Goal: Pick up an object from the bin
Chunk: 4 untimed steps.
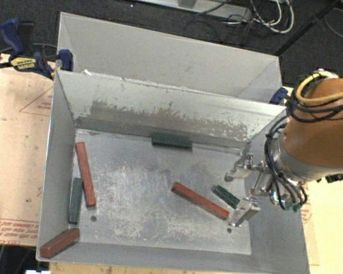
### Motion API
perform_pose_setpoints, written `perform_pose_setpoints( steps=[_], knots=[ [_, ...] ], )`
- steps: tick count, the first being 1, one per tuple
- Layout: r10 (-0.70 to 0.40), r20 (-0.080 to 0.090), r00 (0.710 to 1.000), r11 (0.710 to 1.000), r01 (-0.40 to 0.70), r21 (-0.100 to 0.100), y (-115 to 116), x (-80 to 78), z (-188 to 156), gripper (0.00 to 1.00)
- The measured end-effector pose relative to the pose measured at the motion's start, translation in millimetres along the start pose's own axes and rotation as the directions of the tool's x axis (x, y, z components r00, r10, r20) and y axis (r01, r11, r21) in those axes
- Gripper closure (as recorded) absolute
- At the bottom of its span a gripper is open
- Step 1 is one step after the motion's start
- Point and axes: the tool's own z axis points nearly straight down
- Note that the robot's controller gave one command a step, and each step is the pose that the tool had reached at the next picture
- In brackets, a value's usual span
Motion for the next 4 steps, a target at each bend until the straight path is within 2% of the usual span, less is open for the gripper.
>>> perform_pose_setpoints(
  steps=[1, 2, 3, 4],
  knots=[
    [-0.002, 0.008, 1.0, 1.0, 0.002, 0.001, 0, -1.6, -4, 0.0],
    [0.101, 0.012, 0.995, 0.995, -0.101, -0.001, -1, -8.8, 47, 0.0],
    [0.047, 0.012, 0.999, 0.999, -0.047, 0.0, 9, -10.4, 110, 0.0],
    [0.109, 0.023, 0.994, 0.994, -0.109, -0.003, -12, -36.3, 153, 1.0]
  ],
)
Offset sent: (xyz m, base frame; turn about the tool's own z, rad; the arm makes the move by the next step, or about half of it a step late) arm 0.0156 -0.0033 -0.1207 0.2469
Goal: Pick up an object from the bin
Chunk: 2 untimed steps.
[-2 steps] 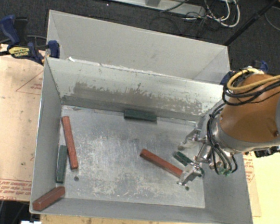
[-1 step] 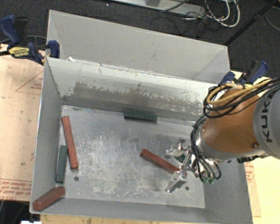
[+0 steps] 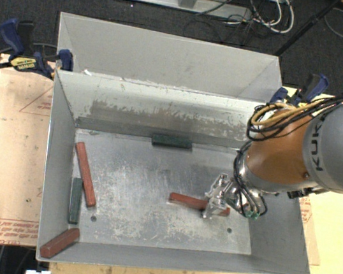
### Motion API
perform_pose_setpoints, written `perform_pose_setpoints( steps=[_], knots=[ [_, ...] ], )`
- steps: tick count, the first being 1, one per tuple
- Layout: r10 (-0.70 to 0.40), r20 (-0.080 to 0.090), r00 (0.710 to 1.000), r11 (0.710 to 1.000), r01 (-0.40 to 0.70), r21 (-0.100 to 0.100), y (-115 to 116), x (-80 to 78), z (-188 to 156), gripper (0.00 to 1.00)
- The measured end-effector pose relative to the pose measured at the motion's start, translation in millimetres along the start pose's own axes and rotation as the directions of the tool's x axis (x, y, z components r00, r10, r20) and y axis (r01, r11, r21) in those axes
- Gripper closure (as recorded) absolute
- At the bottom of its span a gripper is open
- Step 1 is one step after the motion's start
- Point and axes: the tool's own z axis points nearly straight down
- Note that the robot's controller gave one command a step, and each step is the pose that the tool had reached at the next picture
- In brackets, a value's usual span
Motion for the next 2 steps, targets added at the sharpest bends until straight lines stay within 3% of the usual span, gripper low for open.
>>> perform_pose_setpoints(
  steps=[1, 2],
  knots=[
    [0.0, 0.0, 1.0, 1.0, 0.0, 0.0, 0, 0.0, 0, 1.0],
    [-0.045, -0.016, 0.999, 0.999, 0.045, 0.002, -1, 7.4, -196, 1.0]
  ],
)
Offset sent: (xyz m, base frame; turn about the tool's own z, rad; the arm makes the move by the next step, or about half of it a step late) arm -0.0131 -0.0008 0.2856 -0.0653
